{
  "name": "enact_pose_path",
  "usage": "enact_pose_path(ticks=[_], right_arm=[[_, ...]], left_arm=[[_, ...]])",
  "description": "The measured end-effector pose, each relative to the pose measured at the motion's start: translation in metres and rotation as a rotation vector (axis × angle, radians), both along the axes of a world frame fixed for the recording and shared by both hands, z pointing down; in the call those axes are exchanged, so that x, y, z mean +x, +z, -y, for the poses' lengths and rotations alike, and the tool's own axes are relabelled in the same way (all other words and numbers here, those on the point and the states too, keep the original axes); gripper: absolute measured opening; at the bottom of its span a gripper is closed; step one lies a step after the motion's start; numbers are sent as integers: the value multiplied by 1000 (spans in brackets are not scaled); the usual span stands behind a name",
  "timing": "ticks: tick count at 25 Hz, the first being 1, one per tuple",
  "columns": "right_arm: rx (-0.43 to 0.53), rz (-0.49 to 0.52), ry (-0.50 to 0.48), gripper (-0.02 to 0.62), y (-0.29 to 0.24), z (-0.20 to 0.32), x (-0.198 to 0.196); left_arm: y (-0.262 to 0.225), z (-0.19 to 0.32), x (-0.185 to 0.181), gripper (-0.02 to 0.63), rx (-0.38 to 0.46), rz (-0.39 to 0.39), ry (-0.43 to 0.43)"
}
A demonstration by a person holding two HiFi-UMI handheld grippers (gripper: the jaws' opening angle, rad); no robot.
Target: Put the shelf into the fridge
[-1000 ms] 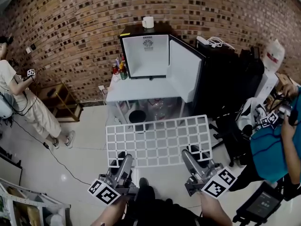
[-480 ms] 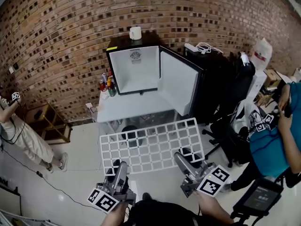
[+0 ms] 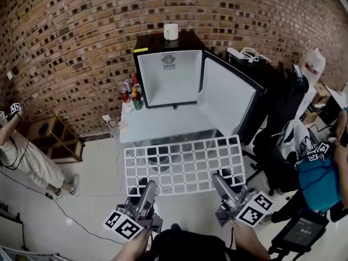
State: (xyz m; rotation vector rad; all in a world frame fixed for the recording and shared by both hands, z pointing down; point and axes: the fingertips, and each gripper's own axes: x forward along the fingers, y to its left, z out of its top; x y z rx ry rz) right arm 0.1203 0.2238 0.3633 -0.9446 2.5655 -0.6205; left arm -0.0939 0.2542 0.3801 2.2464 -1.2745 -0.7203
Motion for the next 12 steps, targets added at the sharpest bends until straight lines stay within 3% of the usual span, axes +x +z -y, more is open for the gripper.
enact_pose_path(ticks=[12], right_arm=[[-46, -8, 26, 144, 5, 72, -32]], left_arm=[[6, 76, -32, 133, -42, -4, 21]])
